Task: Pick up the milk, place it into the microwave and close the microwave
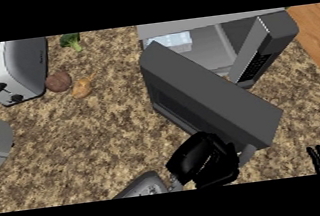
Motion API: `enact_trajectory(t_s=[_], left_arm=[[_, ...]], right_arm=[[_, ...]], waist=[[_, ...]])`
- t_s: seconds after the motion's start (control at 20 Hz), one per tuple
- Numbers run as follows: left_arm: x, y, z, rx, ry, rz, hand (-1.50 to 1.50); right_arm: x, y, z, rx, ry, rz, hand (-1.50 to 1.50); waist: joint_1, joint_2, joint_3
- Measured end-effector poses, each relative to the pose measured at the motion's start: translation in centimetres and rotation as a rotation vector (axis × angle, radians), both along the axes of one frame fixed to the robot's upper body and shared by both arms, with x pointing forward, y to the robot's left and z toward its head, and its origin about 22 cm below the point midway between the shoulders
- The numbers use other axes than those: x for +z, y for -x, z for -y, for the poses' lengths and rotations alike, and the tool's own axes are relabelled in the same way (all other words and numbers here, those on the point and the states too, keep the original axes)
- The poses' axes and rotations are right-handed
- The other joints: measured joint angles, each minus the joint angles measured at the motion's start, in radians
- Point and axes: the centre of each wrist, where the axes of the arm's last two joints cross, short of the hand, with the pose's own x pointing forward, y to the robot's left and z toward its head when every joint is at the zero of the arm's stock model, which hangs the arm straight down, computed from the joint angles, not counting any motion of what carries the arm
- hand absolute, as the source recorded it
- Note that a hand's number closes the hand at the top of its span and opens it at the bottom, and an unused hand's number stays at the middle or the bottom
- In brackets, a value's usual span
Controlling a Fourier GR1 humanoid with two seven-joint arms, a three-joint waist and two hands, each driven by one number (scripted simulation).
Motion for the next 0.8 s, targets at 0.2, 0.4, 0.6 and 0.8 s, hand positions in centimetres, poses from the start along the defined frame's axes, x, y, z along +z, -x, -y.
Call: enact_trajectory(t_s=[0.2, 0.4, 0.6, 0.8], left_arm=[[0.1, -1.0, 0.2, 0.082, 0.06, -0.006, -1.5], [0.2, -2.2, 0.1, 0.153, 0.099, -0.009, 1.5], [0.6, -3.8, 0.1, 0.256, 0.134, 0.016, 1.5], [1.3, -5.4, 0.2, 0.331, 0.168, 0.021, 1.5]], right_arm=[[1.4, -0.3, -0.2, 0.047, 0.0, 0.024, -1.5], [2.7, -0.8, -0.6, 0.093, -0.003, 0.046, -1.5], [3.8, -0.9, -0.8, 0.131, -0.012, 0.057, -1.5], [4.9, -1.1, -0.9, 0.174, -0.021, 0.064, -1.5]], waist=[[-0.034, 0.008, -0.001], [-0.07, 0.019, -0.001], [-0.098, 0.026, -0.001], [-0.123, 0.035, -0.001]])
